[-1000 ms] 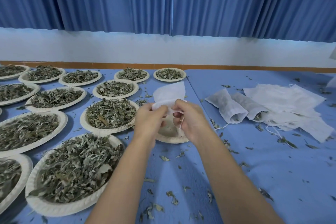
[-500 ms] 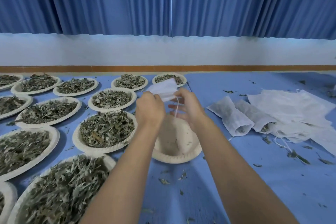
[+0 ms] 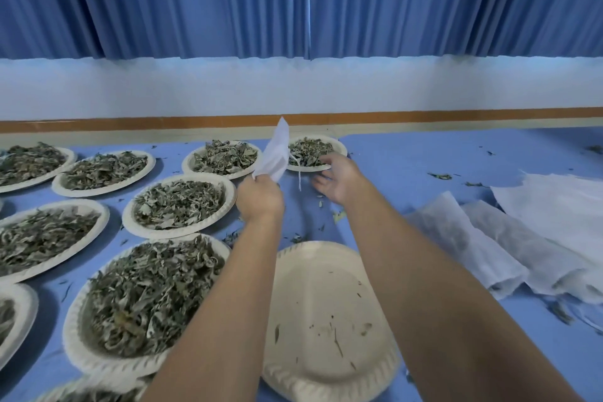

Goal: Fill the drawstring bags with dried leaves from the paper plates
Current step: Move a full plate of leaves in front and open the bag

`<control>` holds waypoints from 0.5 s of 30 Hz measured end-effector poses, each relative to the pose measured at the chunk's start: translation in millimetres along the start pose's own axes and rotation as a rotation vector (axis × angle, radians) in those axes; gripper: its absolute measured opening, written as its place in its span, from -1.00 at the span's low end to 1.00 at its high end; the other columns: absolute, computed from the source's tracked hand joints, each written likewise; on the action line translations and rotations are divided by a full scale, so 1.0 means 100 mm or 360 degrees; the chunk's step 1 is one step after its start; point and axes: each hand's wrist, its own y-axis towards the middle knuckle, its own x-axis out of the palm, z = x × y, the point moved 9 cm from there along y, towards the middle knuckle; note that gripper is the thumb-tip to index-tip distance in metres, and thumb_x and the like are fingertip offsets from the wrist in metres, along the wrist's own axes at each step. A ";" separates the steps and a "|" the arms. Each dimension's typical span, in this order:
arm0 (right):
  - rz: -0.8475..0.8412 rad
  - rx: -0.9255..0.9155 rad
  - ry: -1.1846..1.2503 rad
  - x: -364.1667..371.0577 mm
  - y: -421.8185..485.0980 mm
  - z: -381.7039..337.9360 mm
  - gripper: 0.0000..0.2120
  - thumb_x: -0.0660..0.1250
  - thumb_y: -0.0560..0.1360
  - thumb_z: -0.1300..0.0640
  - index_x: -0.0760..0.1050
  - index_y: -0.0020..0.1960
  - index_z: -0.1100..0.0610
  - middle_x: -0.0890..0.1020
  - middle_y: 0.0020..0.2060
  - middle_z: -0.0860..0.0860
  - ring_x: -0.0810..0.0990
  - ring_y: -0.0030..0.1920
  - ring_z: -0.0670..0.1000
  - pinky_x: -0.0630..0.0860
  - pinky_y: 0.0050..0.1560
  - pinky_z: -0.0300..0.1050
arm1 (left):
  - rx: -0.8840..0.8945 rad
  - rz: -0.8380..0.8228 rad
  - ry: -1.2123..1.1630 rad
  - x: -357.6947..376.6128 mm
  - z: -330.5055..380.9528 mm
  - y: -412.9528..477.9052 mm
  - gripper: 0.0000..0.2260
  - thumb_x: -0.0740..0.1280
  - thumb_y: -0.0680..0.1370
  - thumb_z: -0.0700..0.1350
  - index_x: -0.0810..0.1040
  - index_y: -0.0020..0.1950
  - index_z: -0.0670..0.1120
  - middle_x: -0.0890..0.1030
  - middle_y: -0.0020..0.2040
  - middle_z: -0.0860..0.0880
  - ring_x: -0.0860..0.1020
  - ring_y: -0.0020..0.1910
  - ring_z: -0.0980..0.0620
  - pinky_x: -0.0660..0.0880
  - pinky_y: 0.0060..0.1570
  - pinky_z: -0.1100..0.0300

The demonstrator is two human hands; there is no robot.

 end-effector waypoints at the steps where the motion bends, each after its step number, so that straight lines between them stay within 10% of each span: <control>1: 0.0020 -0.0010 0.0040 -0.01 0.02 0.01 -0.86 0.11 0.61 0.25 0.39 0.13 0.17 0.51 -0.05 0.10 0.54 -0.04 0.07 0.48 -0.04 -0.11 | 0.0011 0.0022 0.0007 -0.01 0.01 -0.01 -0.67 0.07 0.61 -0.20 0.42 0.31 -0.29 0.55 0.17 -0.30 0.53 0.16 -0.28 0.47 0.19 -0.14; 7: 0.0330 -0.0134 -0.0318 -0.29 0.04 -0.03 -0.86 0.22 0.56 0.32 0.36 0.11 0.21 0.46 -0.29 0.08 0.57 -0.23 0.03 0.55 0.15 -0.02 | -0.0009 0.0045 0.0009 -0.06 -0.02 0.02 -0.65 0.07 0.61 -0.19 0.39 0.35 -0.27 0.52 0.23 -0.29 0.50 0.20 -0.28 0.47 0.20 -0.13; 11: 0.0524 -0.0166 -0.0705 -0.58 -0.09 -0.10 -0.67 0.32 0.50 0.34 0.38 0.24 0.33 0.58 0.01 0.20 0.64 -0.08 0.15 0.59 0.08 0.08 | -0.0036 0.0075 -0.0046 -0.12 -0.02 -0.06 -0.64 0.07 0.60 -0.21 0.35 0.38 -0.26 0.43 0.32 -0.34 0.43 0.28 -0.32 0.45 0.23 -0.13; 15: 0.0633 -0.0129 -0.0674 -0.75 -0.29 -0.10 -0.63 0.29 0.51 0.37 0.31 0.29 0.28 0.49 0.06 0.14 0.53 -0.41 0.02 0.63 -0.10 -0.03 | -0.0049 0.0042 -0.0022 -0.17 -0.01 -0.19 -0.63 0.07 0.60 -0.22 0.34 0.40 -0.25 0.38 0.35 -0.37 0.38 0.32 -0.34 0.43 0.26 -0.13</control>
